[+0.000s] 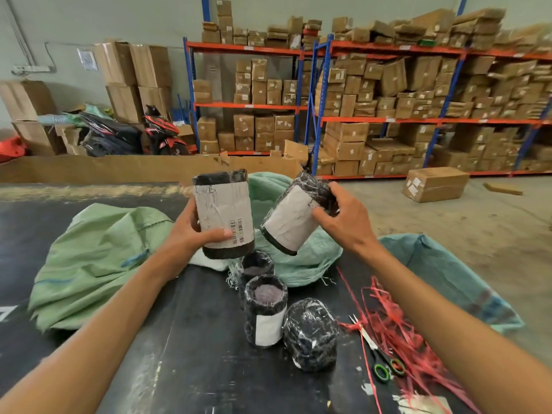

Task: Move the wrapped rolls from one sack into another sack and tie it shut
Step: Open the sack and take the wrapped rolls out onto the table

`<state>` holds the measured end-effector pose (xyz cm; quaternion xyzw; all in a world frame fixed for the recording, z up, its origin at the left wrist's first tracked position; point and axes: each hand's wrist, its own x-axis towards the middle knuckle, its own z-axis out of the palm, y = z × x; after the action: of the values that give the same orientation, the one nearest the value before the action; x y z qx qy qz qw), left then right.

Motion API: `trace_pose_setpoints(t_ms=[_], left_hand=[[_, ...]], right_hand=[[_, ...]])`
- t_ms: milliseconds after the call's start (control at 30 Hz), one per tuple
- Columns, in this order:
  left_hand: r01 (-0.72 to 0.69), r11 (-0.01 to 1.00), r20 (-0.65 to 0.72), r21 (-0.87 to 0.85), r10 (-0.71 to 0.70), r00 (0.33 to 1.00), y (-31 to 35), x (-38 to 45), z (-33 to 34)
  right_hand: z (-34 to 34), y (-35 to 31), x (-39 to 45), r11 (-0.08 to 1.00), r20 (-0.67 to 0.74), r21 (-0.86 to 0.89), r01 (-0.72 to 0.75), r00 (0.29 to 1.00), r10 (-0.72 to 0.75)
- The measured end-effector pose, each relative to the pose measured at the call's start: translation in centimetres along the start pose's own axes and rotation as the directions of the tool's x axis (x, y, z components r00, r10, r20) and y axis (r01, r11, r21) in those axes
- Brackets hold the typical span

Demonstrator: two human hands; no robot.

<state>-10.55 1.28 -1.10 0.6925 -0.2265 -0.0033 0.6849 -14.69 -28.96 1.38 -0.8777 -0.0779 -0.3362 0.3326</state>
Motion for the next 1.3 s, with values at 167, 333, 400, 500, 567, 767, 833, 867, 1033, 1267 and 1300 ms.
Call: trace_pose_setpoints(t_ms=[167, 333, 400, 500, 567, 767, 833, 867, 1033, 1267, 1300], left_hand=[[0.069, 0.997, 0.199, 0.042, -0.076, 0.977, 0.1, -6.7, -0.1], [0.168, 0.971, 0.383, 0.171, -0.222, 0.897, -1.3, -12.1, 0.8], [0.188, 0.958, 0.443, 0.215, -0.267, 0.856, -2.4, -13.7, 1.2], [0.192, 0.948, 0.469, 0.255, -0.295, 0.832, -4.9, -15.7, 2.5], [0.215, 0.947, 0.446, 0.239, -0.304, 0.842, -7.0, -16.8, 3.7], [0.266, 0.956, 0.290, 0.126, -0.292, 0.911, -12.3, -18.4, 7.4], [0.264, 0.957, 0.238, 0.124, -0.287, 0.928, -13.6, -18.4, 8.1], [0.254, 0.958, 0.223, 0.131, -0.278, 0.934, -14.1, -18.3, 8.4], [0.230, 0.948, 0.129, 0.220, -0.262, 0.956, -14.8, -17.5, 9.7], [0.201, 0.941, 0.013, 0.271, -0.212, 0.977, -15.0, -16.6, 10.9], [0.208, 0.937, -0.008, 0.280, -0.214, 0.977, -15.1, -16.4, 11.0]], right_hand=[[-3.4, -2.6, -5.6, 0.996, 0.133, 0.080, -0.046, 0.991, 0.035], [-5.6, -3.4, -10.9, 0.996, 0.474, 0.045, -0.077, 0.879, 0.047], [-5.7, -3.5, -13.3, 0.998, 0.541, -0.025, -0.058, 0.839, 0.063], [-5.3, -3.2, -16.9, 0.986, 0.593, -0.164, 0.031, 0.802, 0.073], [-4.6, -2.3, -19.2, 0.961, 0.622, -0.249, 0.121, 0.780, 0.063], [-2.6, 0.3, -23.5, 0.907, 0.574, -0.376, 0.189, 0.816, 0.068], [-2.1, 0.8, -24.2, 0.908, 0.525, -0.384, 0.168, 0.848, 0.065], [-1.8, 0.9, -24.5, 0.905, 0.505, -0.388, 0.172, 0.862, 0.053], [-0.3, 1.2, -25.1, 0.871, 0.425, -0.468, 0.152, 0.902, 0.071], [1.2, 1.4, -23.5, 0.857, 0.391, -0.506, 0.095, 0.911, 0.130], [1.4, 1.5, -23.5, 0.849, 0.380, -0.520, 0.097, 0.916, 0.128]])
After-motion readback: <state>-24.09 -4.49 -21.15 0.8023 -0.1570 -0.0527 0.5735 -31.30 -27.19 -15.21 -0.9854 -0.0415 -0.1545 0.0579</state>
